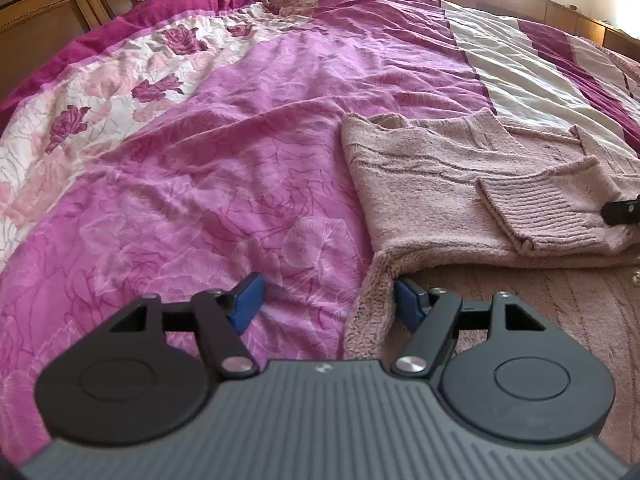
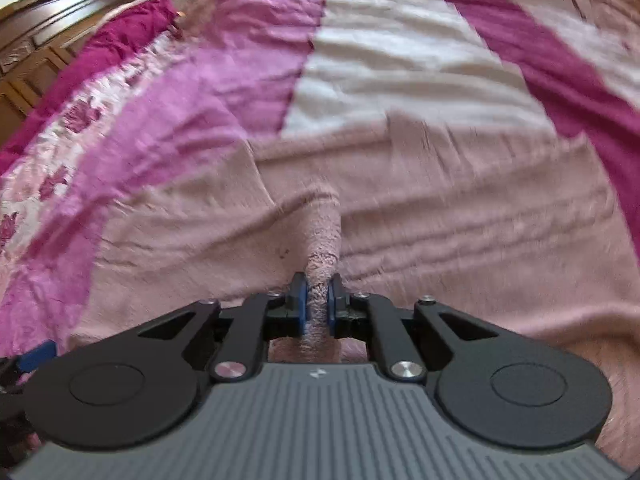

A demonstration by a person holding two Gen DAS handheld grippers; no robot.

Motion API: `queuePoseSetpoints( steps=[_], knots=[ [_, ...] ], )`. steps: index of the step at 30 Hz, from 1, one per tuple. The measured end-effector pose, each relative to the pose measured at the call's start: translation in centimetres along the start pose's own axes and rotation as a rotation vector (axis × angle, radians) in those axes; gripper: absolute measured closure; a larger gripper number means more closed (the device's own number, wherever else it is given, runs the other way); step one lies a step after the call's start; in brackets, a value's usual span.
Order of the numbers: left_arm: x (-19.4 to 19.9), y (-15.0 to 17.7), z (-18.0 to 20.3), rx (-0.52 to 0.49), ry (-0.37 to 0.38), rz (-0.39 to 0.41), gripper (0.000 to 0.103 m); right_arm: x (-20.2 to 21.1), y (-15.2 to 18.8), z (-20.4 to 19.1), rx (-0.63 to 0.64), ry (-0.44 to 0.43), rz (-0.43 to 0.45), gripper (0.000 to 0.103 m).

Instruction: Fold small clothes

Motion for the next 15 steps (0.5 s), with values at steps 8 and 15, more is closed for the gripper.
queuePoseSetpoints(
  steps=[8,15],
  knots=[
    [1.9,0.0,-0.7,0.033,0.035,-0.008,0.034,3.4,1.3,-1.9,0.091,0.042,0.081,0.057],
    [2.8,0.4,-0.7,0.048,0.031,-0.008,0.034,4.4,3.3,-7.3,0.262,-0.066,0.093,0.051]
  ],
)
Point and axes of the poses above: each gripper's, at about its wrist camera, not at the fingertips, and x roughly against the way its jaws point, z to its right, y to its underside, the point moved 2 cm from there along -x, roughly the way its jaws point, and after that the axes turned 11 degrees about -z, right-handed, at the moved point
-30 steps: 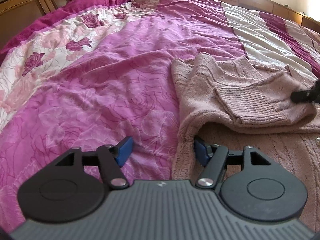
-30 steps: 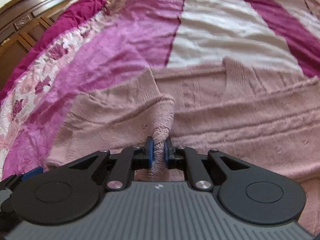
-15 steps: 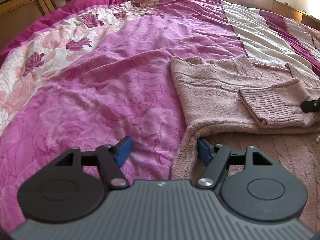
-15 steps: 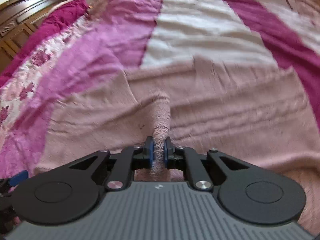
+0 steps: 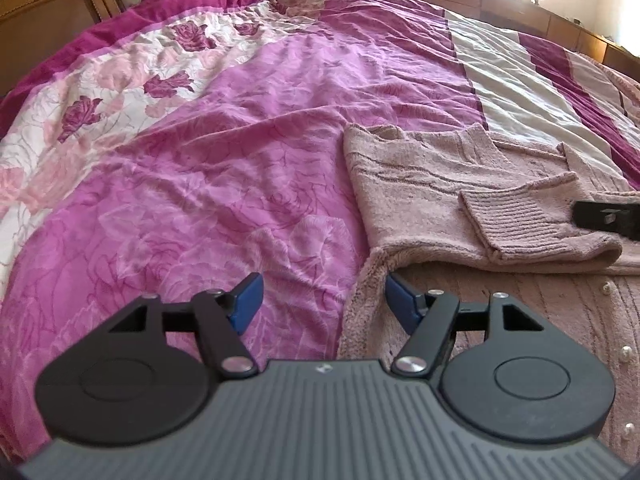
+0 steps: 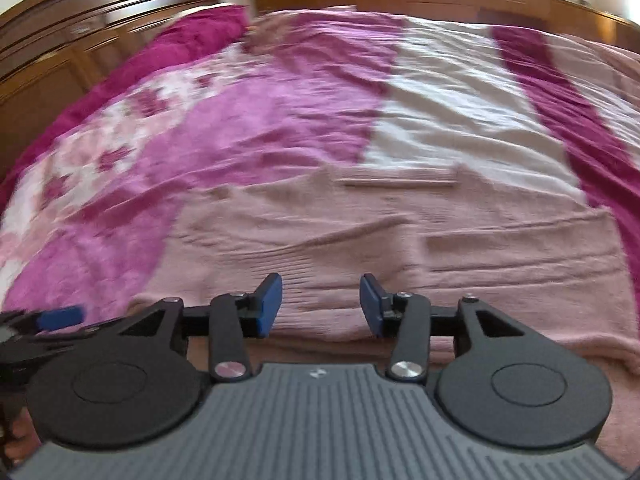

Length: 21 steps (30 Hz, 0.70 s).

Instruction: Fold small clothes

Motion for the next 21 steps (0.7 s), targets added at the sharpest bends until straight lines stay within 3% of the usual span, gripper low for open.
queuePoseSetpoints(
  steps=[8,13,14,16,21],
  knots=[
    [0.6,0.7,-0.7,0.022,0.007,-0.002,0.034,-2.5,1.1,-4.1,0.067,-0.084,-0.041,0.040],
    [0.5,1.1,-0.8,0.027,0.010,-0.007,0.034,-4.6,1.4,-3.8,-0.004,-0.107,-0.070,0.040],
    [0.5,1.1,-0.8,0.024,0.009,-0.007,0.034,-4.8,1.4,-3.6,-0.018,-0.109,-0.071,0.043],
    [0.5,1.2,-0.7,0.016,0.005,-0.005,0.034,-5.0,1.4,-3.4,-0.023,-0.074,-0.065,0.059],
    [0.6,1.3,-0.5,0.014,0.005,-0.005,0.034,-5.1,1.6,-3.6,0.015,-0.041,-0.060,0.073]
  ],
)
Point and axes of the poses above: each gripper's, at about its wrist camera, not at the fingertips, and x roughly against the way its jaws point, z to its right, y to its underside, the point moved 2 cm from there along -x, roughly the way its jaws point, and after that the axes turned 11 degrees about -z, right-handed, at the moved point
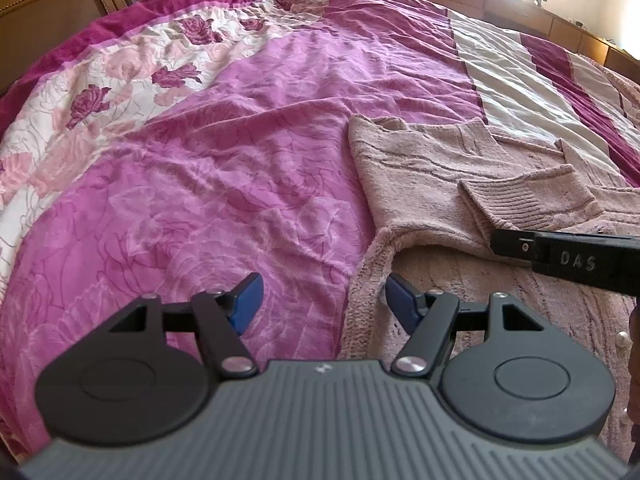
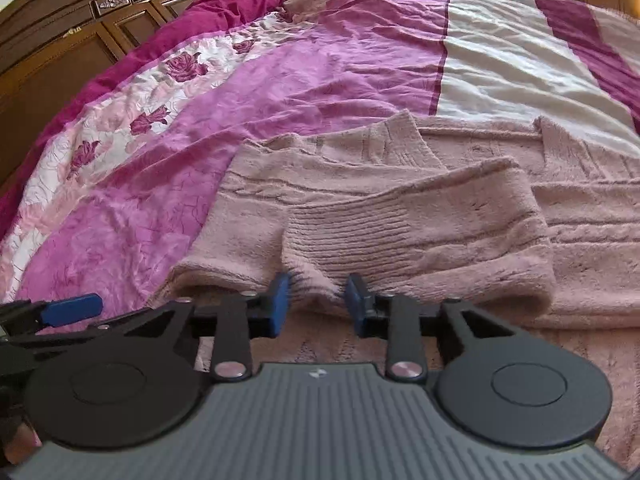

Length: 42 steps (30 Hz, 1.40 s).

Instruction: Fold small clothes

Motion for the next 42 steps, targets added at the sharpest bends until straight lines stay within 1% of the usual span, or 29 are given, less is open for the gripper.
queuePoseSetpoints(
  steps=[4,6,7,9,11,18,24,30,36,38,41,42],
  knots=[
    [0.3,0.0,0.4,-0.009,0.002,0.007,0.034,0.4,0.3,-0.7,0.050,0.027,0.010,0.074],
    [0.5,0.0,0.5,-0.012,0.005,0.011,0.034,0.5,0.4,-0.8,0.055,0.035,0.017,0.080],
    [0.5,-0.1,0.5,-0.012,0.006,0.013,0.034,0.6,0.3,-0.6,0.042,0.031,0.022,0.082],
    [0.7,-0.1,0.6,-0.014,0.006,0.018,0.034,1.1,0.2,-0.1,0.006,0.017,0.041,0.089],
    [0.9,-0.2,0.7,-0.016,0.004,0.023,0.034,1.9,0.1,0.6,-0.034,0.003,0.067,0.090],
    [1.2,-0.6,1.0,-0.019,0.005,0.037,0.034,6.1,-1.0,4.3,-0.199,-0.032,0.198,0.091],
    [1.1,-0.6,1.4,-0.026,-0.002,0.035,0.034,10.0,-1.1,9.7,-0.363,-0.038,0.288,0.091],
    [0.9,-0.5,2.0,-0.036,-0.009,0.029,0.034,12.3,0.2,14.9,-0.477,0.018,0.337,0.091],
    [0.7,-0.2,2.9,-0.063,-0.020,0.019,0.034,13.1,2.6,19.7,-0.575,0.100,0.358,0.091],
    [0.6,-0.1,3.2,-0.073,-0.023,0.016,0.034,13.0,3.3,21.0,-0.597,0.134,0.357,0.091],
    [0.4,0.0,3.5,-0.078,-0.027,0.007,0.034,12.6,4.5,23.0,-0.648,0.174,0.327,0.090],
    [0.4,0.0,3.5,-0.078,-0.028,0.004,0.034,12.4,4.9,23.5,-0.662,0.188,0.316,0.084]
  ],
)
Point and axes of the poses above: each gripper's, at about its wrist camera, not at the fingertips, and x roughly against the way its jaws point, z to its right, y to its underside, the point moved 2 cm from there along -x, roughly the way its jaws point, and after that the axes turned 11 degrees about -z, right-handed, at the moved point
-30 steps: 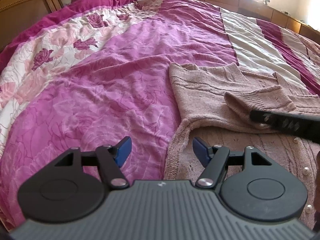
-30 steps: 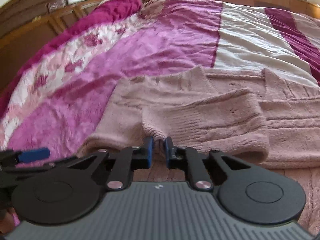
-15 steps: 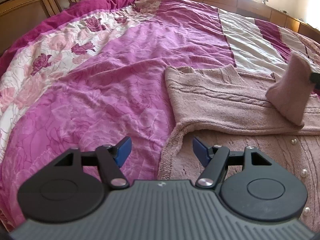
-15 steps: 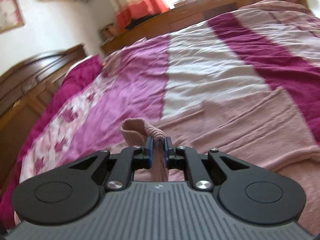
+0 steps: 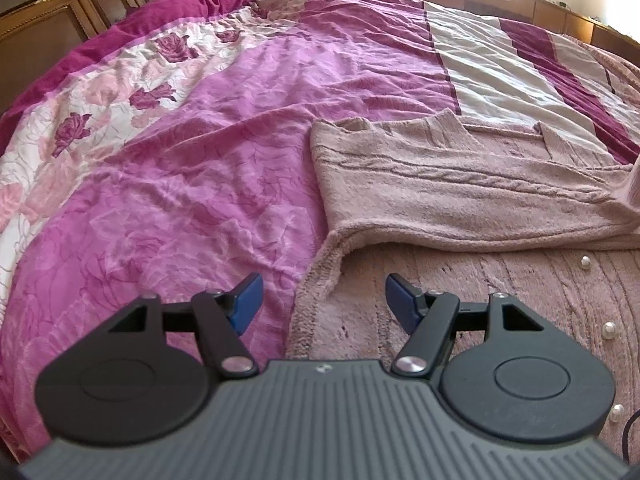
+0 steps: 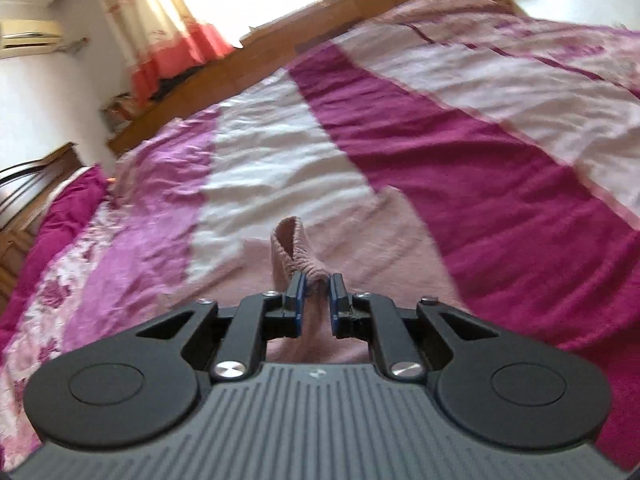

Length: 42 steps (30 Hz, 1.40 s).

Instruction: Fold small clothes

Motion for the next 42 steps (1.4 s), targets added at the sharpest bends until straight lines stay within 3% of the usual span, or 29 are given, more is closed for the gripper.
queuePoseSetpoints(
  steps=[1,3,5,15,31,37,42],
  knots=[
    [-0.1,0.1,0.0,-0.001,-0.002,-0.004,0.034,-0.2,0.2,0.5,-0.009,0.023,-0.004,0.082],
    [-0.2,0.2,0.1,-0.003,-0.006,-0.010,0.034,-0.5,0.6,1.2,-0.023,0.046,-0.010,0.063],
    [-0.3,0.3,0.3,-0.005,-0.011,-0.015,0.034,-0.6,0.8,1.7,-0.040,0.042,-0.013,0.052],
    [0.1,1.1,0.1,-0.002,-0.019,-0.030,0.034,0.7,3.1,0.0,0.047,-0.054,-0.065,0.024],
    [3.4,3.4,-2.8,0.008,-0.049,-0.058,0.034,5.8,6.8,1.3,0.164,-0.105,-0.163,0.014],
    [4.6,4.7,-3.9,-0.004,-0.106,-0.078,0.034,7.7,8.1,3.0,0.175,-0.093,-0.187,0.011],
    [5.8,5.8,-4.8,0.046,-0.065,-0.098,0.034,8.8,9.2,4.5,0.168,-0.069,-0.217,0.011]
  ],
)
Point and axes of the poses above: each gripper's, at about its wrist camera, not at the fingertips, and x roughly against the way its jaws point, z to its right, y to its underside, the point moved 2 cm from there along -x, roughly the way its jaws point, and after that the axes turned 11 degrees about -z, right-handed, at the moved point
